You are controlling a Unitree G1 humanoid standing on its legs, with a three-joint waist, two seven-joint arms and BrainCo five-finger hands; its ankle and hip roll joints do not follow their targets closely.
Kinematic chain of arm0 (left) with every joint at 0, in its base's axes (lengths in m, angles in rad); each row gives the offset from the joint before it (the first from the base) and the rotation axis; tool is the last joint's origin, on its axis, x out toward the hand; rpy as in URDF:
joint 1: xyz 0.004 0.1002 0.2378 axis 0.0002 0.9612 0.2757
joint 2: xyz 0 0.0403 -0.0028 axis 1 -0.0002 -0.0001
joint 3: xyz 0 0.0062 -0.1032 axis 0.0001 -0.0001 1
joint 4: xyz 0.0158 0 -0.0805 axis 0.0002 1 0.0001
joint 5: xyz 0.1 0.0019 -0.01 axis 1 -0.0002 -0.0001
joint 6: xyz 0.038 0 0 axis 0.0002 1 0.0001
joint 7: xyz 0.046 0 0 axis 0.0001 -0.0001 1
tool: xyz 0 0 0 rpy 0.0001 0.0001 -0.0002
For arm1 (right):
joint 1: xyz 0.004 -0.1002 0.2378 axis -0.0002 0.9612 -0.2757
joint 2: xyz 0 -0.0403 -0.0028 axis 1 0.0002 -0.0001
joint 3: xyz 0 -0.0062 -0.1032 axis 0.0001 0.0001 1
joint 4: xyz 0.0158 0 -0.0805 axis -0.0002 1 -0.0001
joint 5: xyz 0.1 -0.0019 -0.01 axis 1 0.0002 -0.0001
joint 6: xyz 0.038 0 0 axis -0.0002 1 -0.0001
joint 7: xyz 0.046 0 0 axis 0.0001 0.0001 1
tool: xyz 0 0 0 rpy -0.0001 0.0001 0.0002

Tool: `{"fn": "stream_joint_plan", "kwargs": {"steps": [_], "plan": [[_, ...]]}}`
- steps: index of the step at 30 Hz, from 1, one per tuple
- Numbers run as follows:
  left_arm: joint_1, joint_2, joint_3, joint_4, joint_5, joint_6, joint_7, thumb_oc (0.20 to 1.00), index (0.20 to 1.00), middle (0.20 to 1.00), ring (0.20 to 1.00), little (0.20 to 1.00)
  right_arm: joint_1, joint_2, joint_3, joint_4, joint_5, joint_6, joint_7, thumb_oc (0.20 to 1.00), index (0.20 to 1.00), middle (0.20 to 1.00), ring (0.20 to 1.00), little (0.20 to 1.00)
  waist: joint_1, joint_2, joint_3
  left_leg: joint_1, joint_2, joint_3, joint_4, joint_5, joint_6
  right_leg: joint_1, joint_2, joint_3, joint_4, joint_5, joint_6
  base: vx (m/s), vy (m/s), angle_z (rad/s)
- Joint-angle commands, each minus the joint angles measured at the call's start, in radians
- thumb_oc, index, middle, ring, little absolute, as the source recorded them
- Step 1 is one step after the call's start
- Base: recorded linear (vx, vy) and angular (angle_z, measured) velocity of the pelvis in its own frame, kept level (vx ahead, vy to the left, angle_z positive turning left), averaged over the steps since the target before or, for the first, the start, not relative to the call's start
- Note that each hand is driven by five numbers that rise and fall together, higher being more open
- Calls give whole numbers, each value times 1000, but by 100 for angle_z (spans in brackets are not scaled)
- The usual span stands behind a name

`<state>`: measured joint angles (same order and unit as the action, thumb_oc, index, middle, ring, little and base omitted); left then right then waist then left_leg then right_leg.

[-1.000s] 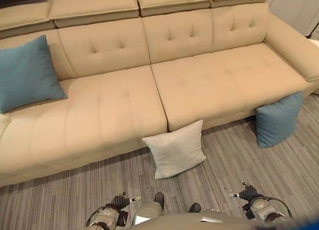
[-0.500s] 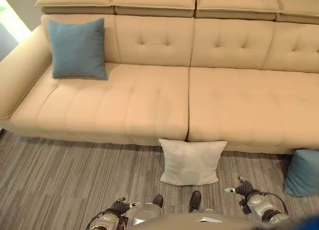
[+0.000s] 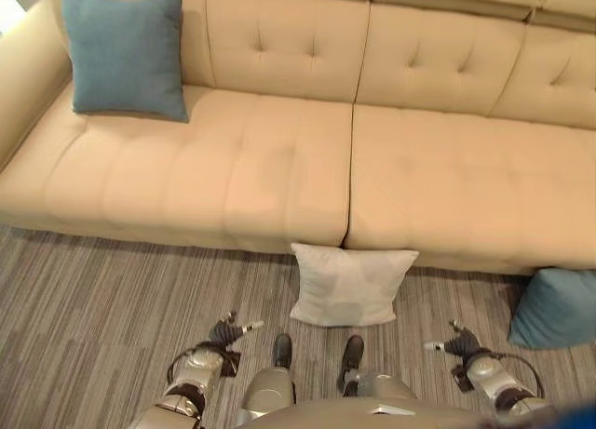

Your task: Pick up all the scattered cushions and arrange them neatly on the sofa.

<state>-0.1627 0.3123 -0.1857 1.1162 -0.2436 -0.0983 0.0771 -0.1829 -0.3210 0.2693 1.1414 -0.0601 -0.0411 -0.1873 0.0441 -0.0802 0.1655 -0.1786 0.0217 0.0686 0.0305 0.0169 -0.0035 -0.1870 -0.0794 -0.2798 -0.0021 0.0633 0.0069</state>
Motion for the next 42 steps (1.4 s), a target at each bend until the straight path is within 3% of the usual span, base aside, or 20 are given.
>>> {"fn": "stream_joint_plan", "kwargs": {"steps": [1,10,11,19,33,42], "plan": [[-14,-5,25,-9,-57,-53,38,1000,1000,1000,1000,1000,-25,-36,8,-38,38,-25,-49,1000,1000,1000,1000,1000,-6,-2,9,-47,12,-38,79,-75,-31,-11,-38,38,72,-64,83,-97,45,-20],[-106,-7,6,-148,-189,-116,128,1000,1000,1000,1000,1000,-129,-67,-10,-194,80,-49,-158,1000,1000,1000,1000,1000,-28,17,82,-255,6,-33,166,-63,-32,-244,-62,66,160,-38,76,-93,28,-11],[-116,-7,1,-154,-196,-120,137,1000,1000,1000,1000,1000,-140,-68,-8,-195,89,-52,-166,1000,1000,1000,1000,1000,-26,22,84,-261,13,-40,175,-89,-39,-251,-56,75,173,-62,82,-9,-11,-5],[-244,1,-24,-202,-249,-151,209,1000,1000,1000,1000,1000,-272,-81,-9,-214,152,-70,-252,1000,1000,1000,1000,1000,-40,30,117,-496,23,-53,280,-86,-44,-483,-69,88,269,-64,79,-72,-15,-3],[-459,6,-81,-246,-270,-172,297,1000,1000,1000,1000,1000,-478,-117,-21,-203,202,-93,-394,1000,1000,1000,1000,1000,-71,62,156,-832,11,-78,360,-67,-38,-845,-89,123,407,-65,85,-48,-17,2],[-594,2,-128,-218,-321,-178,291,1000,1000,1000,1000,1000,-618,-125,28,-196,308,-140,-362,1000,1000,1000,1000,1000,-87,59,154,-1015,9,-87,418,-56,-33,-1024,-88,138,471,-47,94,-33,-25,2]]}}
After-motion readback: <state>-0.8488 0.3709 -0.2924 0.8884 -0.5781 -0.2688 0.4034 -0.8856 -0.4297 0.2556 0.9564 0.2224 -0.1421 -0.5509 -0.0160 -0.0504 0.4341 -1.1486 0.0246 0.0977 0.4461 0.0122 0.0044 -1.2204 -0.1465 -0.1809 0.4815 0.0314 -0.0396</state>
